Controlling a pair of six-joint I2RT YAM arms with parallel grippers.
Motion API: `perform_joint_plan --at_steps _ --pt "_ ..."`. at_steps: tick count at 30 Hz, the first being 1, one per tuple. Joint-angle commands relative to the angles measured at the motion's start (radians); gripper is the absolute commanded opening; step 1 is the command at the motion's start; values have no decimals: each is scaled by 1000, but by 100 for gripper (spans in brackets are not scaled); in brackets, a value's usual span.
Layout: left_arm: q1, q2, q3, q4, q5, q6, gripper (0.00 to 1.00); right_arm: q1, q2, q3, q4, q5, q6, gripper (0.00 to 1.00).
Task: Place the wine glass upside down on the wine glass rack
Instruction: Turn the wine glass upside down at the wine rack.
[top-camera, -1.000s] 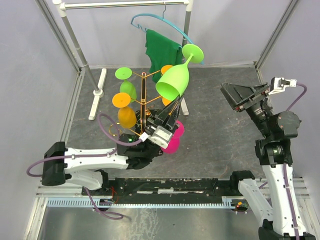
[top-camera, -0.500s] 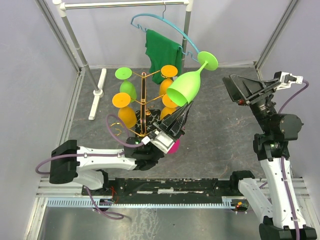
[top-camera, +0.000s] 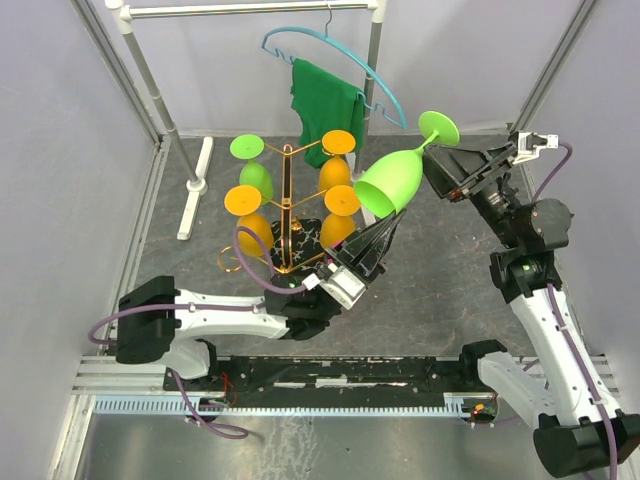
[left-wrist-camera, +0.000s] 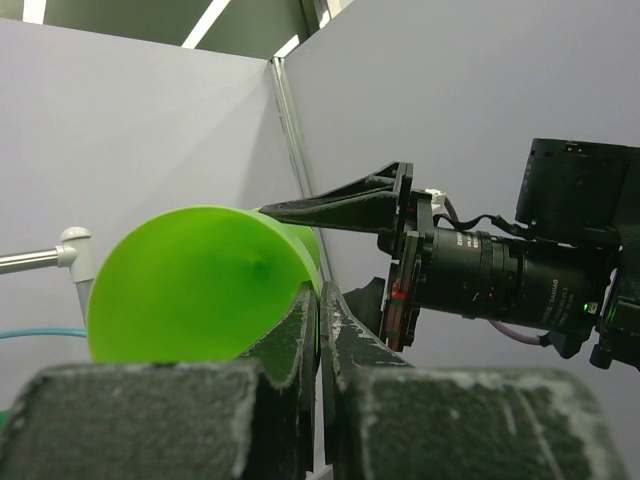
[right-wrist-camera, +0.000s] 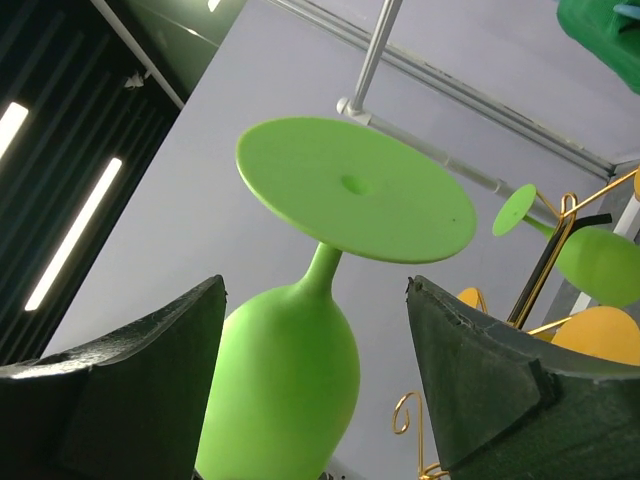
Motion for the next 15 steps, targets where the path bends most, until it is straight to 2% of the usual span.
perform_joint_plan --at_steps 1,9,15 --pt "4 23 65 94 23 -21 3 38 -4 56 51 34 -57 80" --pt "4 40 63 104 39 -55 3 85 16 59 82 56 -82 66" --pt "4 50 61 117 34 -49 3 112 31 63 101 58 -94 45"
